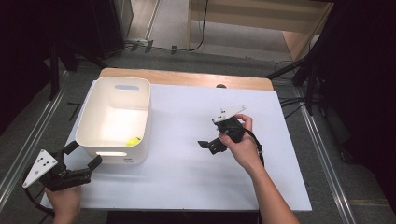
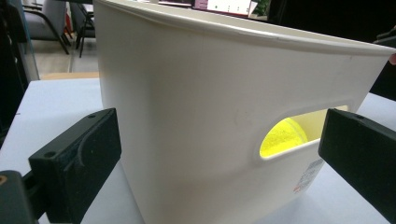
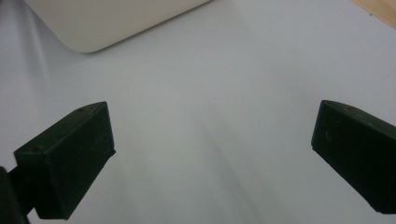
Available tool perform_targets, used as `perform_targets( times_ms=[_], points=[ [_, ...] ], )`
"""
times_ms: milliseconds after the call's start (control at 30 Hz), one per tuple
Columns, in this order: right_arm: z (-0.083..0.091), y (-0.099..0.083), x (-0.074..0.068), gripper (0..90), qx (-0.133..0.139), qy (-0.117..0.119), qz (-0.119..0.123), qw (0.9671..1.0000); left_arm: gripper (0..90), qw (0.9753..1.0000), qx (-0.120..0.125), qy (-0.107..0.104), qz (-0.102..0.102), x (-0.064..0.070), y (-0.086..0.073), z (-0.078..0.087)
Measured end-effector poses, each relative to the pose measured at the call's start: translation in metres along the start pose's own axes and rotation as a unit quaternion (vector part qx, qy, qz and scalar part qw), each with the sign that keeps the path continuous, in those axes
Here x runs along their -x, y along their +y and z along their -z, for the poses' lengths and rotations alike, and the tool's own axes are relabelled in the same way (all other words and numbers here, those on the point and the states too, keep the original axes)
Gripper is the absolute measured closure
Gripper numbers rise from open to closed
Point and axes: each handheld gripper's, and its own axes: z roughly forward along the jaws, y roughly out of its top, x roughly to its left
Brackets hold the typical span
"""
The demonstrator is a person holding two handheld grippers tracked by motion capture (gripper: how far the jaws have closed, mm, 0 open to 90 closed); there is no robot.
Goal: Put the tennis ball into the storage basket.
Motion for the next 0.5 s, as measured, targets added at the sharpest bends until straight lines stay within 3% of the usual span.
perform_targets(
  times_ms=[500],
  points=[
    [0.017, -0.041, 0.01, 0.0, 0.026, -0.019, -0.032, 0.999, 0.0, 1.0, -0.001, 0.0, -0.003, 0.001, 0.0, -0.001]
  ],
)
